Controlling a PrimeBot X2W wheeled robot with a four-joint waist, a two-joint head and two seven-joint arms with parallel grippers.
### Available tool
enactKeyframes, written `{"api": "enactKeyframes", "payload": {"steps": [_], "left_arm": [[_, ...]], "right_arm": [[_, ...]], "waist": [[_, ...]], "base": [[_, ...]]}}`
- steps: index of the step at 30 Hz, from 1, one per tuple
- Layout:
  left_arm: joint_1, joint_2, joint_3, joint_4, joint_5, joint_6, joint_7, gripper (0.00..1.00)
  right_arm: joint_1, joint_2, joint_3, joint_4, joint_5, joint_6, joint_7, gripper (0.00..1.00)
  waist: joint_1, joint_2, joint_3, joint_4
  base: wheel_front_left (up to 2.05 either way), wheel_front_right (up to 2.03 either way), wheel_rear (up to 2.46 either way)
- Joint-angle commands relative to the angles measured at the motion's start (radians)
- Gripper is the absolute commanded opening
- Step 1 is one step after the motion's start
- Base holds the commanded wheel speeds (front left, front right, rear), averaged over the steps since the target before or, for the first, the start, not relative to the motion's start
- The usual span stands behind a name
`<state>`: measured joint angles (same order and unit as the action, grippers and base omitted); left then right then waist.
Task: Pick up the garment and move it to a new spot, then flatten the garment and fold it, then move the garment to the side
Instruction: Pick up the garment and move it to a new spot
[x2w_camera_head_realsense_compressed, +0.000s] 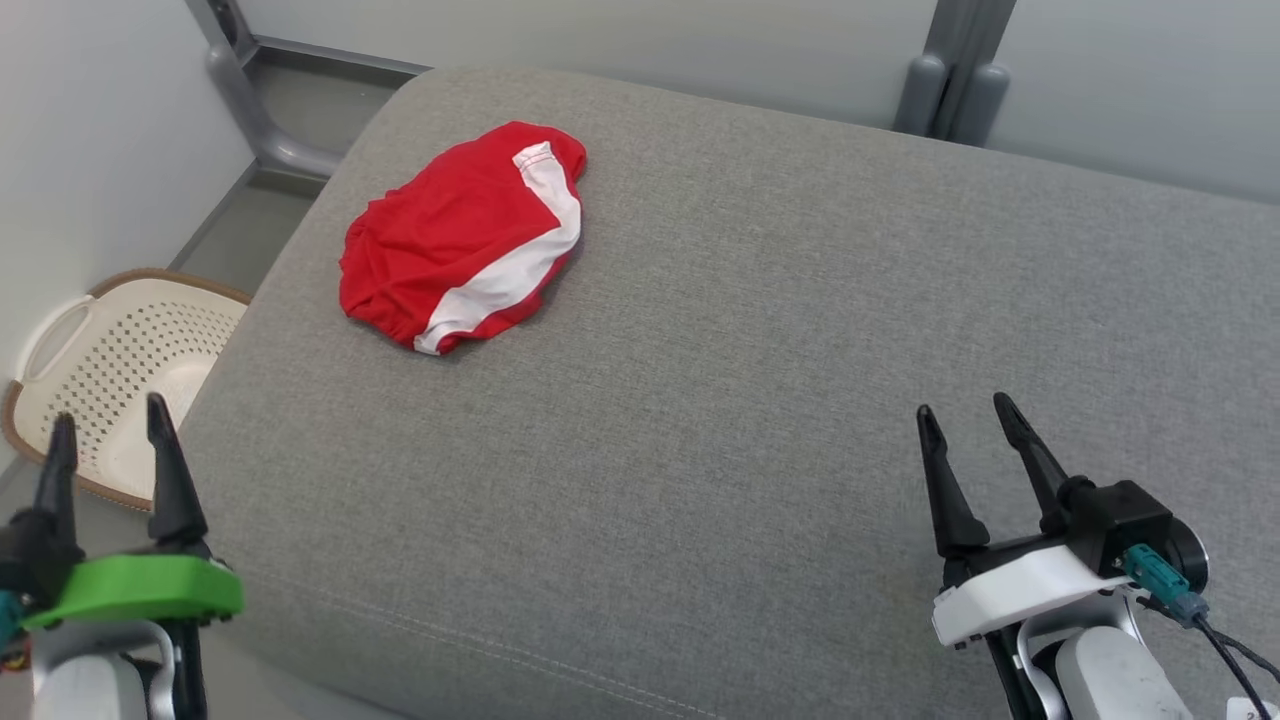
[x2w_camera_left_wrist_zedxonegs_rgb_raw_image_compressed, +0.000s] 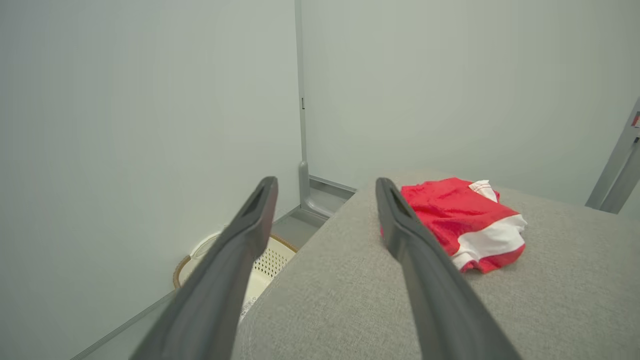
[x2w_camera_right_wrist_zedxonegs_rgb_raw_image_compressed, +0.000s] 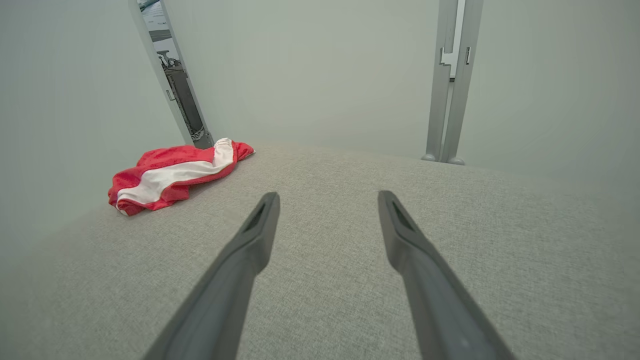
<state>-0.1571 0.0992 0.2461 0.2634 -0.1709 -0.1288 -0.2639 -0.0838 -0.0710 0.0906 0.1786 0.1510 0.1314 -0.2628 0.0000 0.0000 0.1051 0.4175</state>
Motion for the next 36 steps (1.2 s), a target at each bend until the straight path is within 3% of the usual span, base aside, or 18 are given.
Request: {"api": "enactKeyframes", "payload": {"steps": [1, 13, 18, 27, 36], "left_arm": [[-0.047, 0.014, 0.0, 0.009, -0.007, -0.002, 0.0, 1.0], [-0.435, 0.201, -0.011, 0.131, -0.138, -0.003, 0.0, 1.0], [-0.573, 0.29, -0.076, 0.233, -0.209, -0.003, 0.002, 1.0], [-0.74, 0.396, -0.23, 0.456, -0.376, -0.003, 0.084, 1.0], [-0.748, 0.44, -0.393, 0.611, -0.579, -0.003, 0.298, 1.0]], "right_arm": [[-0.018, -0.008, -0.007, -0.006, -0.013, -0.002, -0.003, 1.0], [-0.1, -0.02, -0.08, -0.093, -0.085, -0.002, 0.012, 1.0], [-0.109, -0.015, -0.121, -0.16, -0.12, -0.002, 0.023, 1.0], [-0.132, -0.006, -0.136, -0.25, -0.155, -0.002, 0.045, 1.0], [-0.146, 0.004, -0.128, -0.267, -0.174, -0.002, 0.047, 1.0]], "waist": [[0.0, 0.0, 0.05, -0.052], [0.0, 0.0, 0.274, -0.279], [0.0, 0.0, 0.359, -0.339], [0.0, 0.0, 0.454, -0.387], [0.0, 0.0, 0.464, -0.393]], "base": [[0.0, 0.0, 0.0], [0.0, 0.0, 0.0], [0.0, 0.0, 0.0], [0.0, 0.0, 0.0], [0.0, 0.0, 0.0]]}}
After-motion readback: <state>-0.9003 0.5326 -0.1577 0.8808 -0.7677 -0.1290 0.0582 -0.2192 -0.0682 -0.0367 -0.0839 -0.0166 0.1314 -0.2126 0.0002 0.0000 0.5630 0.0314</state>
